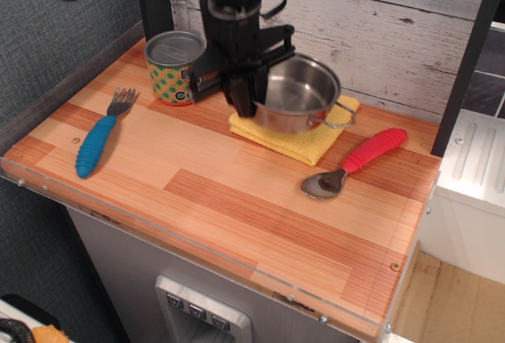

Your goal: Move pot to bottom right edge of table.

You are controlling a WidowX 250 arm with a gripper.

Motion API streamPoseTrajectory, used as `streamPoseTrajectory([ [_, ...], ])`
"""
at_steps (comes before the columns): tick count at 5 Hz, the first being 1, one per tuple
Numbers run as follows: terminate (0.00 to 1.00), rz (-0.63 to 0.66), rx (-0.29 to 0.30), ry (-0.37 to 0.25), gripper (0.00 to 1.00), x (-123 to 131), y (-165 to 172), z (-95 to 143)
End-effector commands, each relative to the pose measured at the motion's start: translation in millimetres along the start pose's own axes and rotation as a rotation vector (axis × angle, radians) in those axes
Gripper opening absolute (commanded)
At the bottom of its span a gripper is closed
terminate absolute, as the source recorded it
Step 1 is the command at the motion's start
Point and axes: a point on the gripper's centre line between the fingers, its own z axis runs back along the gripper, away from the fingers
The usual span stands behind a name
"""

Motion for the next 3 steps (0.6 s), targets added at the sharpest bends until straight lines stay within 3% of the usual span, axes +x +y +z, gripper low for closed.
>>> streamPoseTrajectory([
  [1, 0.0, 0.126, -0.03, -0.046, 0.0, -45.4, 19.1, 26.5],
  [2, 0.0, 0.191, 0.011, -0.058, 0.0, -62.9, 30.1, 27.5],
  [3, 0.0, 0.202, -0.006, -0.048, 0.0, -80.2, 37.0, 24.7],
])
